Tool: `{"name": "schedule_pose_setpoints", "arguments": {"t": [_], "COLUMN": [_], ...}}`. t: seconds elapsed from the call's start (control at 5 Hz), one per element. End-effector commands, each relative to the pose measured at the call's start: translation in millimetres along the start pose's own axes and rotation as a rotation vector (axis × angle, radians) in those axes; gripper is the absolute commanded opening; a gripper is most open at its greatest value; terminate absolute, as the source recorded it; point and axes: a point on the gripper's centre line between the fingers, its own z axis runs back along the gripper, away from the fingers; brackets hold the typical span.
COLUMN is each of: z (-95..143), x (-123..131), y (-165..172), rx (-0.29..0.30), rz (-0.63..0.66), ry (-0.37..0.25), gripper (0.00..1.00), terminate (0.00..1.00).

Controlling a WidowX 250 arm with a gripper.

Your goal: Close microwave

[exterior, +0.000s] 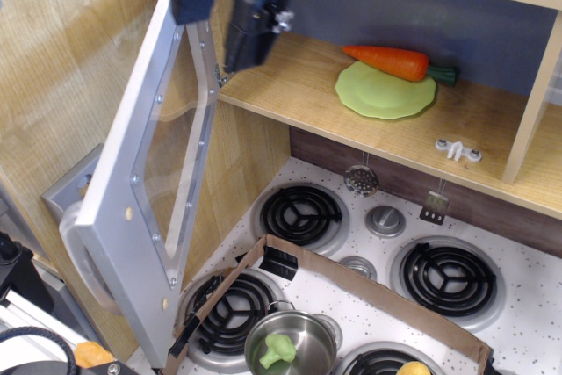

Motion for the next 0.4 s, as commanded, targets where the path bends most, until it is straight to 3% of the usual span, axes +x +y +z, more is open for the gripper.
{"name": "schedule_pose_setpoints", "arguments": {"t": [0.0, 0.2], "z": [7.5, 1.1], "x": [-28.0, -38.2], "y": [12.3, 19.1], "rx": [0.037, 0.052], "rz": [-0.070, -0.116], "ry": [0.002, 0.051], "gripper": [1.00, 1.00], "terminate": [0.00, 0.00]}}
